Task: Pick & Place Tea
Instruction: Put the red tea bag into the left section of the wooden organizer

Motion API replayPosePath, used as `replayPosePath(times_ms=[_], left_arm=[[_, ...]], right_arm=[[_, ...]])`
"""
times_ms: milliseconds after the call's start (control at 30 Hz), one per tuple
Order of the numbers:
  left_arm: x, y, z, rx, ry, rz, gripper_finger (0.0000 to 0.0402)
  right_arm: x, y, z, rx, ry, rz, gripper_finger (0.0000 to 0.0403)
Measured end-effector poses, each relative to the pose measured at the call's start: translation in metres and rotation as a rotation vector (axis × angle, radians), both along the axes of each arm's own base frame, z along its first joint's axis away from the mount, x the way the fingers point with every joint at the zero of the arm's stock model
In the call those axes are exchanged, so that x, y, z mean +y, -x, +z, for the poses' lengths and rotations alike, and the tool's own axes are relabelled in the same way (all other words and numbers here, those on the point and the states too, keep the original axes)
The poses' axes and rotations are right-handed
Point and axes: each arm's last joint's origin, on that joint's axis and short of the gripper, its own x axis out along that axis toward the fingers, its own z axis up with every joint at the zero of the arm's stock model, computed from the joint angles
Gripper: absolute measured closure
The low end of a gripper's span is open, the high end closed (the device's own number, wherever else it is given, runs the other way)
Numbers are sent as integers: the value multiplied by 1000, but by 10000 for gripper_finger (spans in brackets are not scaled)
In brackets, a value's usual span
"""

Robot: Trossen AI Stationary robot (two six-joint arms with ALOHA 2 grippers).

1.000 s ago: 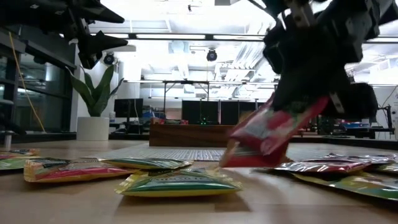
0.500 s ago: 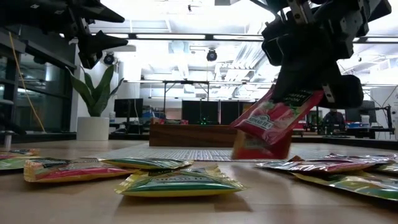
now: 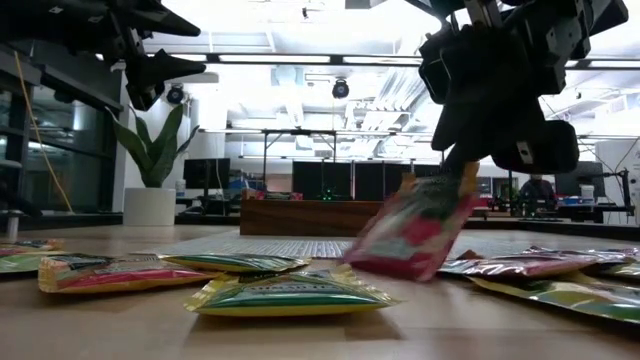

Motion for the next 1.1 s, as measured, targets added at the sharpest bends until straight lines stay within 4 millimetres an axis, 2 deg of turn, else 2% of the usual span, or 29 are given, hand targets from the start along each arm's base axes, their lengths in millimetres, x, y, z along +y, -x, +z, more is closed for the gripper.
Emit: replayPosePath(times_ms=[133,367,633,800,900,1033,1100], left_arm=[[0,0,0,0,0,0,197],[0,0,0,0,0,0,197],[0,0,0,0,0,0,197],[0,0,0,-2,1,0,197],[0,0,0,-1,0,1,197],[0,0,0,-1,0,1,197],[0,0,0,-1,0,0,197]], right_arm=[[0,0,0,0,2,8,298],[1,0,-1,6,-3,12,299],[5,-8,-16,13,-41,43,299],[5,-9,-18,11,-41,24,301],[5,-9,-18,13,-45,27,322],[6,-10,-17,-5,-43,53,386],[7,-11,-15,-24,-51,63,395]])
